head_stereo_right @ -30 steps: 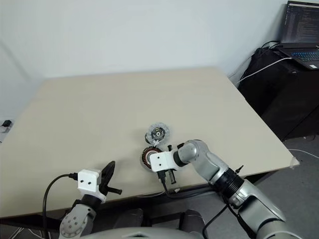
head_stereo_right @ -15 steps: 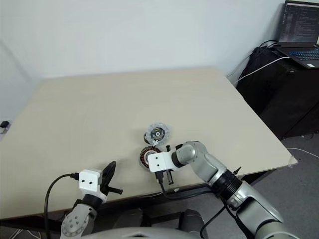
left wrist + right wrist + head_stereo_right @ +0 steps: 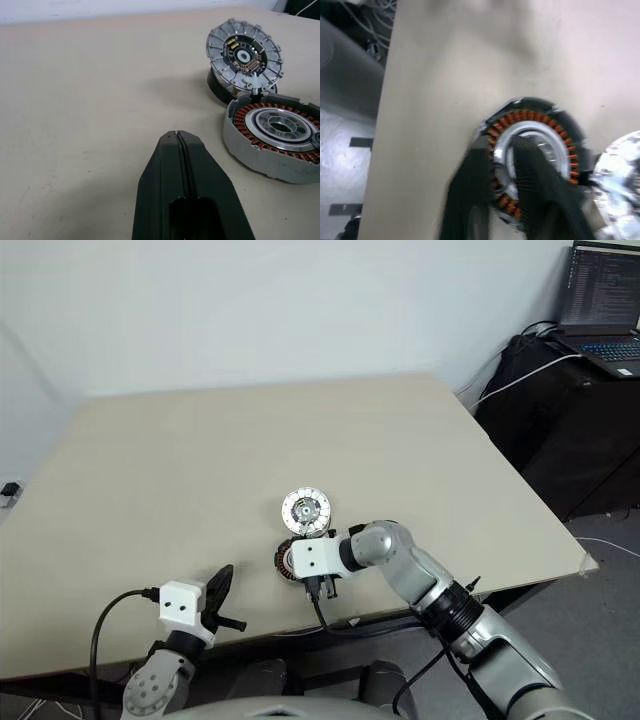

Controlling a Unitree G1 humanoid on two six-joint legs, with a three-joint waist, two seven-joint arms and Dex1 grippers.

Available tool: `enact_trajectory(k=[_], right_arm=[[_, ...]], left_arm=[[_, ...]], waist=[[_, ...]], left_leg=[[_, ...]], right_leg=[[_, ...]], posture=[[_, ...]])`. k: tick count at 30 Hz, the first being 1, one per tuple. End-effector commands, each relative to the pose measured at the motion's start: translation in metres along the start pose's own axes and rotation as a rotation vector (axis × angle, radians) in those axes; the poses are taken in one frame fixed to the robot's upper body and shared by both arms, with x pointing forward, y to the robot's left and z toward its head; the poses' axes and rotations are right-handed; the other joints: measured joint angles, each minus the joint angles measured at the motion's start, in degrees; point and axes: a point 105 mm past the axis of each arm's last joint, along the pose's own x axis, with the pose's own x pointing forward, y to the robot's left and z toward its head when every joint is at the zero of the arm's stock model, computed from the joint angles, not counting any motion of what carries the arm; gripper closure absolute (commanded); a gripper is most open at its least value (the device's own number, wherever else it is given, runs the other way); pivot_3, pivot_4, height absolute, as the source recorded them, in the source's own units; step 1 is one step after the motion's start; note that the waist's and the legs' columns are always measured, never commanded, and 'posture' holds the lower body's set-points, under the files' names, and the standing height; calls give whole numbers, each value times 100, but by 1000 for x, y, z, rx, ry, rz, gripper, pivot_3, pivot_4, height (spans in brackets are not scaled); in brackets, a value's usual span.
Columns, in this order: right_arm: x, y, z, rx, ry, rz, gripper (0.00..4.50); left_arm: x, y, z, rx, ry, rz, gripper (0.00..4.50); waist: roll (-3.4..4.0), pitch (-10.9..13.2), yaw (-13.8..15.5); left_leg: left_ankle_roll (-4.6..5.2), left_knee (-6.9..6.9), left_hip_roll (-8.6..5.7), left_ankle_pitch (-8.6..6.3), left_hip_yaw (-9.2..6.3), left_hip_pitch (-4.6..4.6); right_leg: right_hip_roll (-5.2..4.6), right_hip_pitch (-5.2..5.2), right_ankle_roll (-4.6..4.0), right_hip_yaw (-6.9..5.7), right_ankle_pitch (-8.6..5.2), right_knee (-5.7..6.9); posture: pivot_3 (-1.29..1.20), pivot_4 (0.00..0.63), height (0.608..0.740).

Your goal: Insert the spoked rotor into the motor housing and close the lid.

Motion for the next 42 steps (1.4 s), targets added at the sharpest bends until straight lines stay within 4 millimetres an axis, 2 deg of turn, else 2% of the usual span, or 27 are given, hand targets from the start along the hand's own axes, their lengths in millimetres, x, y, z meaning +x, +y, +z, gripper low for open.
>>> enact_trajectory(k=[1, 15, 28, 42], right_arm=[[-12, -11, 6, -40, 2, -43, 4487], [4, -8, 1, -77, 75, 23, 4487], [7, -7, -10, -75, 118, 52, 4487], [16, -16, -16, -63, 139, 21, 4487]], left_arm=[[3, -5, 12, 4, -44, -14, 4500], [3, -4, 12, 0, -44, -12, 4500], [1, -4, 7, -8, -45, 1, 4500], [1, -22, 8, 29, -16, -128, 4500]], waist=[[-1, 0, 1], [0, 1, -7], [2, 2, -8], [5, 1, -83]], left_leg=[[0, 0, 0, 0, 0, 0], [0, 0, 2, 0, 0, 0], [0, 0, 2, 0, 0, 0], [-1, 0, 5, 0, 1, 4]], right_leg=[[0, 0, 0, 0, 0, 0], [2, 0, 0, -1, 0, 0], [2, -1, 0, -1, 0, 0], [3, 0, 0, -2, 0, 5]], posture=[[0, 0, 740], [0, 0, 740], [0, 0, 740], [0, 0, 740]])
